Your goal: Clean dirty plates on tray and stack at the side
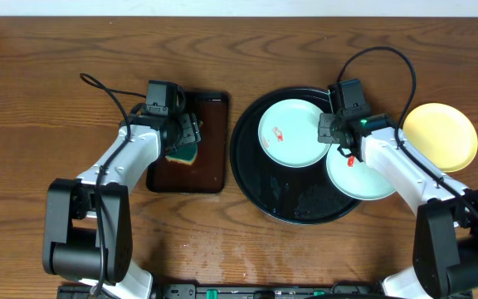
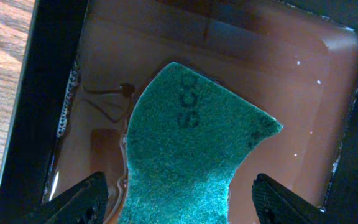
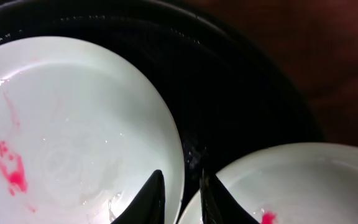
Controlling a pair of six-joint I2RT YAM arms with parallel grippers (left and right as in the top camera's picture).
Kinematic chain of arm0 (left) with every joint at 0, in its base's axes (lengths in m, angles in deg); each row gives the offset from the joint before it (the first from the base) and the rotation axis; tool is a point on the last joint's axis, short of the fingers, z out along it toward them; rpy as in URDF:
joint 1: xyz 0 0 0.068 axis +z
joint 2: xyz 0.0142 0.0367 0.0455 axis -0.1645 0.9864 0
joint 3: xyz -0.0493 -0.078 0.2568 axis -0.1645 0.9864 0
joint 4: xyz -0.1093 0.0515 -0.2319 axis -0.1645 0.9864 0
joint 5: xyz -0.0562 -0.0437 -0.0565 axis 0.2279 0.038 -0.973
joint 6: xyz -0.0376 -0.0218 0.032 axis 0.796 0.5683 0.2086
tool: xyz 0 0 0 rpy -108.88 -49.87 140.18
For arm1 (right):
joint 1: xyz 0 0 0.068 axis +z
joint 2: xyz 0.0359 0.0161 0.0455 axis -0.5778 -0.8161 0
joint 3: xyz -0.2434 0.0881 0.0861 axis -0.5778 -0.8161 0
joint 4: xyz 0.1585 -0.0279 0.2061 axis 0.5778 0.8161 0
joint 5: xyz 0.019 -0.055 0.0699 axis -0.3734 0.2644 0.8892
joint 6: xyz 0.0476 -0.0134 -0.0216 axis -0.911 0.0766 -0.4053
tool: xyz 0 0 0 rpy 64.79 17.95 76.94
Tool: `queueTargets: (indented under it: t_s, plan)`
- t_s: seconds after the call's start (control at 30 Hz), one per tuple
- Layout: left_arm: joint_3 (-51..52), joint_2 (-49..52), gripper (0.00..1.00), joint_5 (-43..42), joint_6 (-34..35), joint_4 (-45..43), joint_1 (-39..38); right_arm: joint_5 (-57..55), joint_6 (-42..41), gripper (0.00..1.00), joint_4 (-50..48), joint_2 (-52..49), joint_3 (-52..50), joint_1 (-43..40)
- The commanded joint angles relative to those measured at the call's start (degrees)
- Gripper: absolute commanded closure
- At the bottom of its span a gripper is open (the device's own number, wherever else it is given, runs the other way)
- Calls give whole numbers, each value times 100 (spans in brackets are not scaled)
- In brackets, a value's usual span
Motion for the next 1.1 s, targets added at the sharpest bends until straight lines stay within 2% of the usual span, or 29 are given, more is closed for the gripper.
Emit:
queueTargets:
  t_s: [0.0,0.13,0.2,0.3,0.43,0.67,0.77,0.93,1.0,1.07]
  plan:
    - [-26,55,25,111,-48,24,-13,-94,258,79,-15,-240,-31,-15]
    - [7,160,26,107,-48,26,-13,-94,258,76,-59,-507,-33,-13]
    - [7,175,35,105,-48,33,-13,-94,258,76,-114,-621,-33,-13]
    - [7,175,37,-9,-50,33,-13,-94,258,75,-153,-680,-33,-11]
    - [7,175,30,-195,-50,138,-13,-96,260,75,-184,-678,-33,-11]
    - [7,175,29,-197,-72,208,-13,-94,267,75,-332,-678,-33,-35]
    - [7,175,21,-374,-367,205,-13,13,551,72,-448,-678,-33,-35]
    - [9,175,20,-557,-566,208,-13,83,634,67,-535,-680,-33,-103]
    - [7,177,21,-555,-566,208,-13,85,566,71,-551,-680,-33,-138]
    - [9,177,21,-555,-566,208,-13,127,452,79,-544,-691,-44,-181]
